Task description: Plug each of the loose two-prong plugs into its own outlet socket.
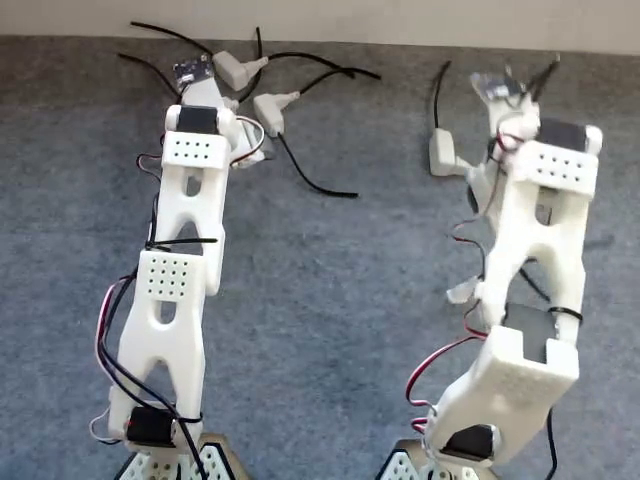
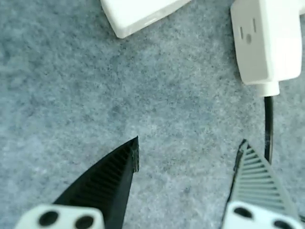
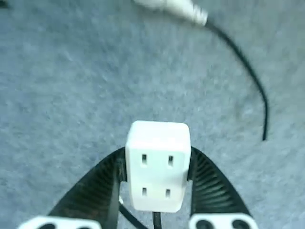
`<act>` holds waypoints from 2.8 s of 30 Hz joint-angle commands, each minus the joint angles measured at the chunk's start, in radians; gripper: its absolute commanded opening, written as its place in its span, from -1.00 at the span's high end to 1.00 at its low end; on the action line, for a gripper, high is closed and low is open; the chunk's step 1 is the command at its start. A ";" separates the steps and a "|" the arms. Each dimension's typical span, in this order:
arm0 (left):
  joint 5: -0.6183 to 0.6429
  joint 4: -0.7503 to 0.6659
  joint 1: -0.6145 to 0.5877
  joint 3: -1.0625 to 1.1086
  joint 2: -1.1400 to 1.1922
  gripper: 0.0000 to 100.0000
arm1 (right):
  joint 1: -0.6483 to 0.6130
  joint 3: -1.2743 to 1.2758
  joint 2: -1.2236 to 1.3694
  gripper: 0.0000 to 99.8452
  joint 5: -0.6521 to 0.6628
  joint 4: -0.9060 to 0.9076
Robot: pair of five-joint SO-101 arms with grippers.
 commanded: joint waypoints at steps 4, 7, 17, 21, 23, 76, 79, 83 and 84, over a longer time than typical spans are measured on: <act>0.006 -0.025 -0.012 -0.004 -0.018 0.36 | -0.110 -0.346 -0.013 0.82 -0.115 0.151; 0.006 -0.025 -0.019 -0.004 -0.019 0.36 | -0.134 -0.440 -0.013 0.82 -0.296 0.171; 0.107 -0.046 -0.108 -0.004 -0.019 0.36 | -0.248 -0.478 -0.012 0.82 -0.934 0.209; 0.169 -0.071 -0.166 -0.004 -0.016 0.36 | -0.381 -0.424 -0.013 0.82 -1.079 0.213; 0.170 -0.074 -0.182 -0.004 -0.016 0.36 | -0.444 -0.398 -0.010 0.82 -1.123 0.209; 0.170 -0.095 -0.248 -0.028 -0.012 0.36 | -0.565 -0.056 -0.143 0.51 -0.276 0.214; 0.169 -0.094 -0.248 -0.028 -0.012 0.36 | -0.475 0.041 -0.171 0.51 -0.124 0.216; 0.169 -0.094 -0.248 -0.028 -0.012 0.36 | -0.351 0.183 -0.220 0.51 0.055 0.214; 0.169 -0.095 -0.248 -0.028 -0.012 0.36 | -0.329 0.222 -0.228 0.51 0.104 0.214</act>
